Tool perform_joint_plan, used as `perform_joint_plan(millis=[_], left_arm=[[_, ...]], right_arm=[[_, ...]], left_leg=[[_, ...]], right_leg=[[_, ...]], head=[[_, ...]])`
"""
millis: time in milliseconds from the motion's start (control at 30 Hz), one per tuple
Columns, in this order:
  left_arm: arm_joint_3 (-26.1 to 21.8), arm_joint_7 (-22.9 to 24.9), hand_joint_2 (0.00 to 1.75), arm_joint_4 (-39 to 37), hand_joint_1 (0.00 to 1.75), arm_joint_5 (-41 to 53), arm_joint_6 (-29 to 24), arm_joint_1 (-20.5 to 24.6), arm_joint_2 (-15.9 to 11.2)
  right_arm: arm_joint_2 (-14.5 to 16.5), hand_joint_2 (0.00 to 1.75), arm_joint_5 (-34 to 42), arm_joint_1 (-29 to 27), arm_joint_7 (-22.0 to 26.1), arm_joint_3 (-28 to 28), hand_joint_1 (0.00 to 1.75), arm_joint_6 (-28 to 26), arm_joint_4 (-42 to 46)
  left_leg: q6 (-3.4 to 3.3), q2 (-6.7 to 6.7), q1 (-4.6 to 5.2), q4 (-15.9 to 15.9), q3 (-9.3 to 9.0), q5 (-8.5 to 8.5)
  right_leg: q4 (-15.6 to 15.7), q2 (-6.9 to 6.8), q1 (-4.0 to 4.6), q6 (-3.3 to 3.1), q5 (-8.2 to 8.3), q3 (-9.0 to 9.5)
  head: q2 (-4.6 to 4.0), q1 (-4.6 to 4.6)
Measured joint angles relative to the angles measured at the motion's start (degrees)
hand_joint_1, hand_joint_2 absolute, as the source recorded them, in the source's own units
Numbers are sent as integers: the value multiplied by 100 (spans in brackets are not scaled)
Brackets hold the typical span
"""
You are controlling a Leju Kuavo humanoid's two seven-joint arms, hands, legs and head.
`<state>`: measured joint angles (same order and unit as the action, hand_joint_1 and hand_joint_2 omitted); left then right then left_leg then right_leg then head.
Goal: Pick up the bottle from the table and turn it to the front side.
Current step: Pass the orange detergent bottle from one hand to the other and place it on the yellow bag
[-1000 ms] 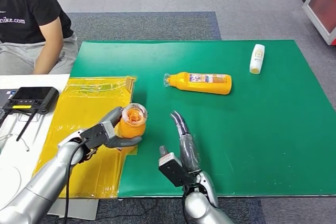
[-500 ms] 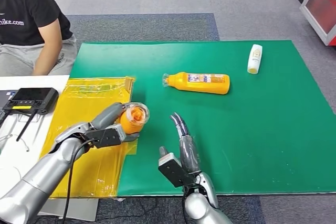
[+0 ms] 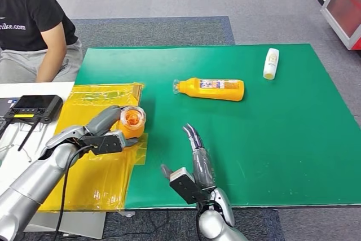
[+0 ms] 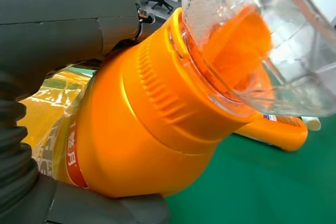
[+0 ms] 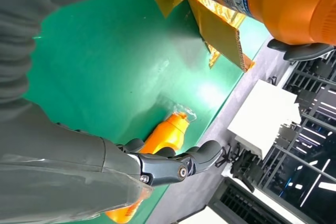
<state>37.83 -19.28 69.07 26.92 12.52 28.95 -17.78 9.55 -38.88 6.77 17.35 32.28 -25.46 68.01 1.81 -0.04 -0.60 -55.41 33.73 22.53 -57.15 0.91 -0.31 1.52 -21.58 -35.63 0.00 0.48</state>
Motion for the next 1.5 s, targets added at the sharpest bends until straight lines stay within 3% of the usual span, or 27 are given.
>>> perform_joint_plan(millis=[467,933,1200,1500], left_arm=[[-72,-40,175,-17,175,-263,-10,-228,22],[-673,52,175,697,175,-372,-353,-1419,-73],[-900,501,175,956,175,739,-1253,-1830,197],[-1080,917,175,1080,175,1923,-1761,-2156,299]], right_arm=[[2,175,-123,41,1,5,0,-85,-106],[-2,175,-228,10,-57,-6,0,-222,-207],[3,175,-326,-43,-163,-13,0,-240,-165],[9,175,-485,-256,-255,-86,0,-237,-38]], left_leg=[[7,-2,0,23,-35,-4],[31,-5,0,56,-235,105],[38,-3,-1,66,-302,137],[28,-3,-2,72,-308,120]], right_leg=[[0,-2,-1,-7,-4,32],[2,-5,-2,-26,-129,219],[2,-3,0,-36,-161,272],[0,-2,2,-29,-152,270]], head=[[0,-1],[0,0],[0,-1],[0,0]])
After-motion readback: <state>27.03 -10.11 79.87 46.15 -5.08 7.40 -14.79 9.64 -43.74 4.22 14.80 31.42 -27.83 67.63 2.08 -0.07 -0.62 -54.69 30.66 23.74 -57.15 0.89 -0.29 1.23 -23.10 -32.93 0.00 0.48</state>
